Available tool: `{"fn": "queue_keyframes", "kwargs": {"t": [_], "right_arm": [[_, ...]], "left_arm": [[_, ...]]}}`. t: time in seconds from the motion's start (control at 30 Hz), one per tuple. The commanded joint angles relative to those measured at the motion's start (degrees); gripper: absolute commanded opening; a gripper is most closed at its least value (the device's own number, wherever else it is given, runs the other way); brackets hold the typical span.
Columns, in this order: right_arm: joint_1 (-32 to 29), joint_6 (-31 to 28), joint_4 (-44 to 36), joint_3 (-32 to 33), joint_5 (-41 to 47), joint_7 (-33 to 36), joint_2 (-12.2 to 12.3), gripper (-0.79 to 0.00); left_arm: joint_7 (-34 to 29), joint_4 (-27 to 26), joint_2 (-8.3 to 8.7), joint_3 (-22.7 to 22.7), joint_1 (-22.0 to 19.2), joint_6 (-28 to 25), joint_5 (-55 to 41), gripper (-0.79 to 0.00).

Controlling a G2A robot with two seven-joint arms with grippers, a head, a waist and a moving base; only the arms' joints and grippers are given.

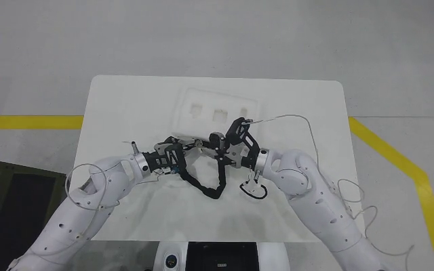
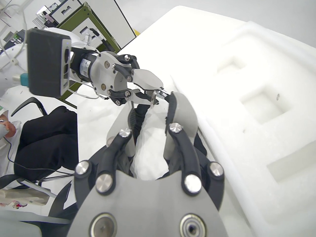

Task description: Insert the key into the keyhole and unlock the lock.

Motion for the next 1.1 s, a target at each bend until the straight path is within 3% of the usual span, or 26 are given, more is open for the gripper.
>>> {"fn": "queue_keyframes", "kwargs": {"t": [0.0, 0.1, 0.23, 0.3, 0.47, 0.93, 1.07], "right_arm": [[-0.06, -0.96, 0.17, 0.16, 0.53, 0.22, 0.09, -0.348], [-0.04, -1.53, 0.71, 0.46, 0.81, 0.41, 0.20, -0.262], [0.57, -2.16, 2.04, 0.29, 1.64, -0.27, 0.11, -0.243], [1.23, -2.69, 2.98, -0.04, 2.01, -0.57, 0.00, -0.308], [2.66, -3.41, 4.52, -0.95, 3.00, -0.77, -0.29, -0.385], [3.07, -2.40, 4.78, -1.45, 2.78, 0.91, -0.25, -0.529], [3.72, -2.35, 5.35, -2.09, 3.01, 1.19, -0.41, -0.659]], "left_arm": [[0.02, -0.11, -0.02, -0.28, 0.07, -0.03, 0.19, -0.785], [0.26, -0.40, -0.05, -0.65, 0.17, -0.05, 0.61, -0.785], [0.42, -1.25, -0.18, -0.60, 0.17, -0.35, 1.30, -0.785], [0.48, -1.63, -0.27, -0.35, 0.11, -0.57, 1.81, -0.785], [0.40, -1.81, -0.59, 0.50, -0.24, -0.91, 2.78, -0.785], [0.35, -1.92, -1.17, 0.85, -0.77, -0.79, 4.78, -0.785], [0.45, -1.92, -1.29, 0.75, -0.79, -1.03, 4.98, -0.785]]}}
